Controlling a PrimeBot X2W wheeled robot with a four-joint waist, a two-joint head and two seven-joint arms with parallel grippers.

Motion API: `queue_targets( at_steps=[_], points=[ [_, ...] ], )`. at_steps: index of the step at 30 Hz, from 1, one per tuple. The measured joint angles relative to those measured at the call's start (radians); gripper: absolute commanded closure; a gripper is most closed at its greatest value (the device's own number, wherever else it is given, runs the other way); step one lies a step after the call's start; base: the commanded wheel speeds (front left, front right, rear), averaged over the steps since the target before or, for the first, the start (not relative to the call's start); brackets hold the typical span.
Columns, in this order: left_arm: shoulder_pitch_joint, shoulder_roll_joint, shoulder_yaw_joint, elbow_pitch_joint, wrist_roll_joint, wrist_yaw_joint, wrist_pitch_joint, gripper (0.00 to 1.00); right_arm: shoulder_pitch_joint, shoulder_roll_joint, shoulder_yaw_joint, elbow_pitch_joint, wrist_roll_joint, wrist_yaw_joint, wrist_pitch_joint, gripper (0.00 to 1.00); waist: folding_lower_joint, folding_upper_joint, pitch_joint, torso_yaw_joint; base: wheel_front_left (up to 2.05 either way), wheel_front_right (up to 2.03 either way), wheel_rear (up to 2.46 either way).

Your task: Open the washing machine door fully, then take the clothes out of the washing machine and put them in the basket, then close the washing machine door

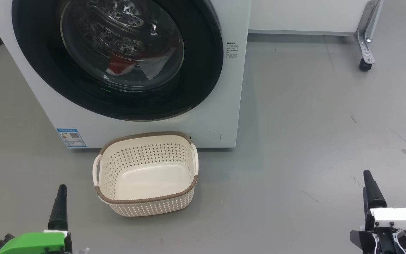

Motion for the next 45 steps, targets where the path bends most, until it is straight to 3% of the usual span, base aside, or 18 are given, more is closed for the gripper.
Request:
queue_targets(
  at_steps=[13, 24, 38, 45],
  points=[
    [-0.005, 0.002, -0.019, -0.059, 0.198, 0.0, -0.044, 0.0, -0.02, -0.047, 0.049, -0.059, -0.219, -0.001, -0.043, 0.0, 0.0, 0.0, -0.007, -0.002, 0.0, 0.0, 0.0],
    [-0.009, 0.004, -0.061, -0.11, 0.44, 0.004, -0.081, 0.0, -0.021, -0.082, 0.12, -0.089, -0.43, -0.027, -0.081, 0.0, 0.0, 0.0, -0.012, -0.003, 0.0, 0.0, 0.0],
    [-0.009, 0.01, -0.157, -0.132, 0.708, 0.055, -0.13, 0.0, -0.021, -0.114, 0.211, -0.105, -0.67, -0.071, -0.129, 0.0, 0.0, 0.0, -0.019, -0.008, 0.0, 0.0, 0.0],
    [-0.008, 0.014, -0.213, -0.128, 0.9, 0.101, -0.157, 0.0, -0.021, -0.128, 0.254, -0.108, -0.797, -0.098, -0.156, 0.0, 0.0, 0.0, -0.021, -0.012, 0.0, 0.0, 0.0]
  ],
)
